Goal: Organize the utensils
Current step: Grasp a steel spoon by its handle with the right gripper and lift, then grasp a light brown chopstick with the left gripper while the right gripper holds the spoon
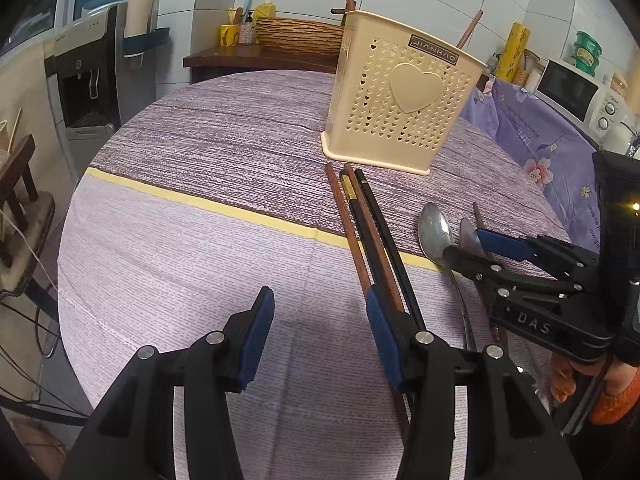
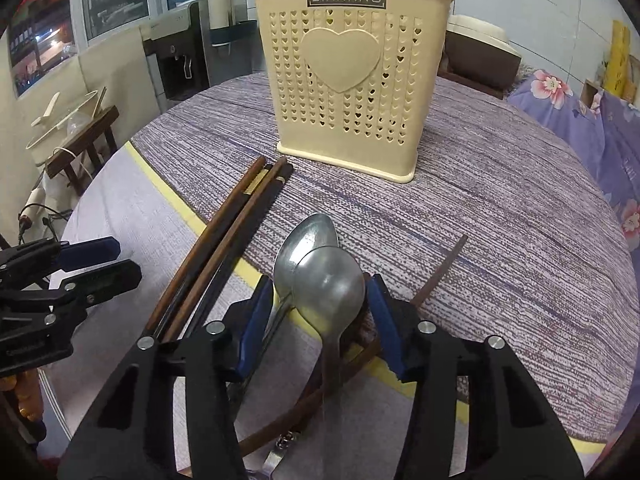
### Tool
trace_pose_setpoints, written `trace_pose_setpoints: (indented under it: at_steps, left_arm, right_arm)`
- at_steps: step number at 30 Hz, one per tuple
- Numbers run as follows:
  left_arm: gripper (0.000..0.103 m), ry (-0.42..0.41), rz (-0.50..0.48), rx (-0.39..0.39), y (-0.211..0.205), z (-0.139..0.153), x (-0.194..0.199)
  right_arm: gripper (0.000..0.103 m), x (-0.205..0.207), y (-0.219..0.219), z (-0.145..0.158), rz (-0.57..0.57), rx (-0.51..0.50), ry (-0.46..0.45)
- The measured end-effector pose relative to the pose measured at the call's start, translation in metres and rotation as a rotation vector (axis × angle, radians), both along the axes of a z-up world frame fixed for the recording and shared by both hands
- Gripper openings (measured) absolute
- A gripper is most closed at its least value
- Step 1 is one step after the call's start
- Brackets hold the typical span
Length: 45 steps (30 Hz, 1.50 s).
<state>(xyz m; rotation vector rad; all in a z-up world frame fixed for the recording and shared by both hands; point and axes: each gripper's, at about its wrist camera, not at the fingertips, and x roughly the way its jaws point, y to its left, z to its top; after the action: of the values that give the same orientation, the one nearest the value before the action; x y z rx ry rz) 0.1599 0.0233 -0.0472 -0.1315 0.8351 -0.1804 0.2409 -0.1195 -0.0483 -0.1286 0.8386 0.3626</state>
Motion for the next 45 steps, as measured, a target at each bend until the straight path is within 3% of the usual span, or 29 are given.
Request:
trace_pose_setpoints:
  at_steps: [2,11,17,24,33,35,36,37,45]
  left_arm:
    - [0.048,0.002,-0.001,0.0,0.0,0.0,0.0]
    - [0.048,0.0,-0.002,-0.001,-0.001,0.0,0.003]
    - [0.048,0.001,0.0,0.0,-0.001,0.0,0.004]
    - [0.048,0.012,-0.008,-0.001,-0.004,-0.003,0.006]
    - [0.048,0.026,-0.011,0.011,-0.007,-0.004,0.009]
    - [0.048,0.031,-0.012,0.016,-0.006,-0.004,0.009]
    - [0.048,0.034,-0.012,0.016,-0.006,-0.004,0.01]
    - [0.048,0.035,-0.01,0.015,-0.005,-0.004,0.01]
    - [0.048,0.05,-0.044,0.023,-0.014,-0.003,0.015]
  right_arm:
    - [0.037,0.0,0.0,0.0,-0.002,-0.004,-0.005]
    - [0.037,-0.006,-0.011,0.008,-0.039,0.029,-0.043]
    - [0.037,-0.017,-0.045,0.023,-0.181,0.011,-0.103]
    - [0.037,-0.005,-0.107,0.005,-0.378,-0.034,-0.015]
    - [0.038,0.005,-0.109,-0.005,-0.37,-0.068,0.039]
    - [0.044,0.006,-0.108,-0.004,-0.37,-0.081,0.041]
    - [0.057,0.005,-0.108,-0.005,-0.372,-0.087,0.043]
    - [0.062,0.005,-0.109,-0.005,-0.37,-0.075,0.05]
    - [0.064,-0.004,-0.113,0.001,-0.383,-0.021,0.036]
